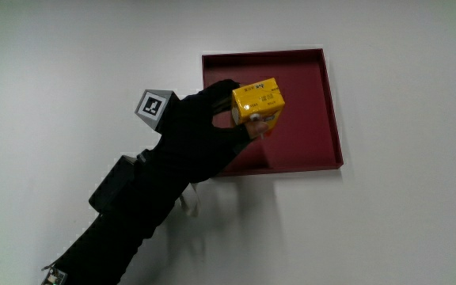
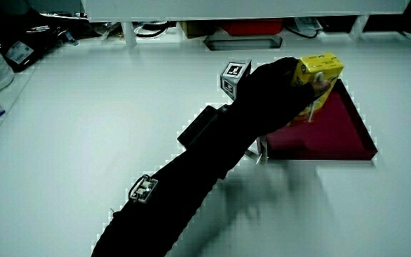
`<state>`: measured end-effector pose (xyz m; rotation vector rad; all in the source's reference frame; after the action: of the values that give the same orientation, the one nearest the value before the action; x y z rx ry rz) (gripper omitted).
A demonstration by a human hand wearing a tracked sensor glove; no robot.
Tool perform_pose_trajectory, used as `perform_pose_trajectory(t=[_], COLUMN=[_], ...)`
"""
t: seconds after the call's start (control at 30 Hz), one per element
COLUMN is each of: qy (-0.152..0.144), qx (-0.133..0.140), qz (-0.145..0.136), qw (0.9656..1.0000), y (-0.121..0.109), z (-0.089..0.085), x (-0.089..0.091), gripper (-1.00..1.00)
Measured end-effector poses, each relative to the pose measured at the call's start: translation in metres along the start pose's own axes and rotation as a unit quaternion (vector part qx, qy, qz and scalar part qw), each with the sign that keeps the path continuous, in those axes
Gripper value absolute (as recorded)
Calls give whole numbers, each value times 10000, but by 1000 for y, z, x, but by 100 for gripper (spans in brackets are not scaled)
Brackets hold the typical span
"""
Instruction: Place ice redtea
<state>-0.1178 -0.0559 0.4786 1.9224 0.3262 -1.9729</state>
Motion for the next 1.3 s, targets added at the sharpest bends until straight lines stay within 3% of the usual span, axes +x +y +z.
perform_pose_trajectory(t=[0.27,0.3,0.4,0.63,0.7,0.73,0.97,1.3], qy=[3,-107,1,-134,-345,-231,-351,-273], qx=[316,327,436,475,513,482,417,335], qz=[180,206,273,342,317,344,334,392], qw=[9993,9992,9987,9982,9976,9980,9980,9983], y=[-2,-2,-4,-7,-8,-8,-8,-9], z=[14,13,17,16,16,17,18,18], x=[-28,-28,-42,-59,-64,-65,-66,-67], gripper=[0,0,0,0,0,0,0,0])
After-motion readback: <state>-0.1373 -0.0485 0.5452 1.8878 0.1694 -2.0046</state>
